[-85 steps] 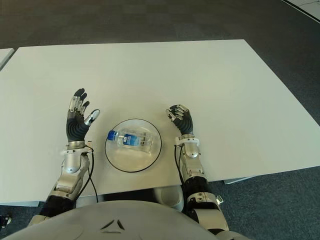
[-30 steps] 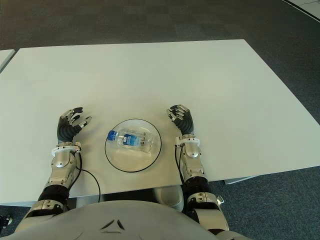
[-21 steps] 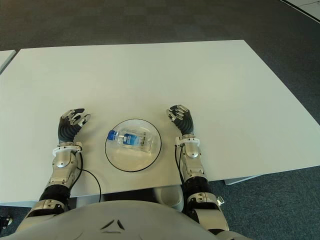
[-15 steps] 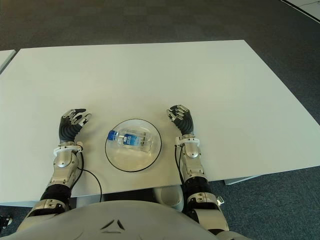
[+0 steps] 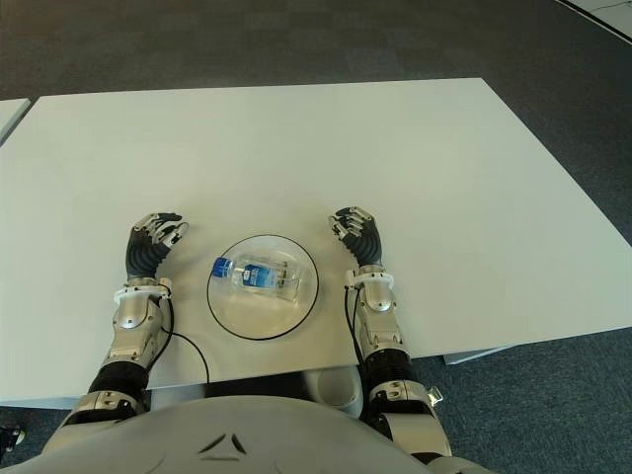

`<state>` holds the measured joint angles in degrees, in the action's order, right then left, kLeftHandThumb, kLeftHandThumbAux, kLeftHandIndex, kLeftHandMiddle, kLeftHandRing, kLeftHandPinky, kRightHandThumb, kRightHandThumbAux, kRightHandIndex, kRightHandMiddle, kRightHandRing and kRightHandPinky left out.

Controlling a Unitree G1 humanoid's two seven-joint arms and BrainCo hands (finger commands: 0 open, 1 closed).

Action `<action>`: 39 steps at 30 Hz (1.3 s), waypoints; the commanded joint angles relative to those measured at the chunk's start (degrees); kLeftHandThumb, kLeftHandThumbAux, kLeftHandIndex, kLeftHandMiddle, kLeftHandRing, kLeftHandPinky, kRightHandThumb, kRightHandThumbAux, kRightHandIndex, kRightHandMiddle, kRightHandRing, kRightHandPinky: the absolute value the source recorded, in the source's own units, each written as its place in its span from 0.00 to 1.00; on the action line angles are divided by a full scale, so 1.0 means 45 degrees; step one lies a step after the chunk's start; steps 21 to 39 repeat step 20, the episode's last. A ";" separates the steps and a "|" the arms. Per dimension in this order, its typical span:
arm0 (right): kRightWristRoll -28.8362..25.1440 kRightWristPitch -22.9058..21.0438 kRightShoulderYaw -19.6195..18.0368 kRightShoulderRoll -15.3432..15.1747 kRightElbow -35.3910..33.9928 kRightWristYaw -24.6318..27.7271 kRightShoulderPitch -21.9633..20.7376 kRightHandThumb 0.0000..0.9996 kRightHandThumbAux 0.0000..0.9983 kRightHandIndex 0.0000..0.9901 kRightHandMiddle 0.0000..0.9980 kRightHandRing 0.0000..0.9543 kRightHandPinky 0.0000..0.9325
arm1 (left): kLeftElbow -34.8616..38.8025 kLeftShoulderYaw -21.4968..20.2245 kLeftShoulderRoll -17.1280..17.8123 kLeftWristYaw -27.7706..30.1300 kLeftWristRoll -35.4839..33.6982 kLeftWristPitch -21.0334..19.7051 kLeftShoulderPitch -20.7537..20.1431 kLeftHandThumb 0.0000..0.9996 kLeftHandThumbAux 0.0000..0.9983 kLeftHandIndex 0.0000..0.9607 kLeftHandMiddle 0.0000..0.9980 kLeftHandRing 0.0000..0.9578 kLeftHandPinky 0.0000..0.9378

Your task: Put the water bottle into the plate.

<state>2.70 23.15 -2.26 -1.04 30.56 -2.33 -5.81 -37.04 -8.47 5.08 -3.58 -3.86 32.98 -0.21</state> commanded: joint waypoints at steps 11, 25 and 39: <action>0.0019 -0.0371 0.0080 0.0082 -0.0010 -0.0034 0.0307 0.71 0.73 0.44 0.60 0.64 0.67 | -0.0071 0.0011 -0.0500 0.0681 -0.0437 -0.0486 0.0689 0.70 0.71 0.45 0.54 0.53 0.52; 0.0068 -0.0398 0.0082 0.0069 -0.0093 -0.0071 0.0350 0.71 0.73 0.44 0.61 0.64 0.67 | 0.0183 0.0112 -0.0592 0.0643 -0.0339 -0.0656 0.0773 0.71 0.71 0.45 0.54 0.52 0.52; 0.0068 -0.0398 0.0082 0.0069 -0.0093 -0.0071 0.0350 0.71 0.73 0.44 0.61 0.64 0.67 | 0.0183 0.0112 -0.0592 0.0643 -0.0339 -0.0656 0.0773 0.71 0.71 0.45 0.54 0.52 0.52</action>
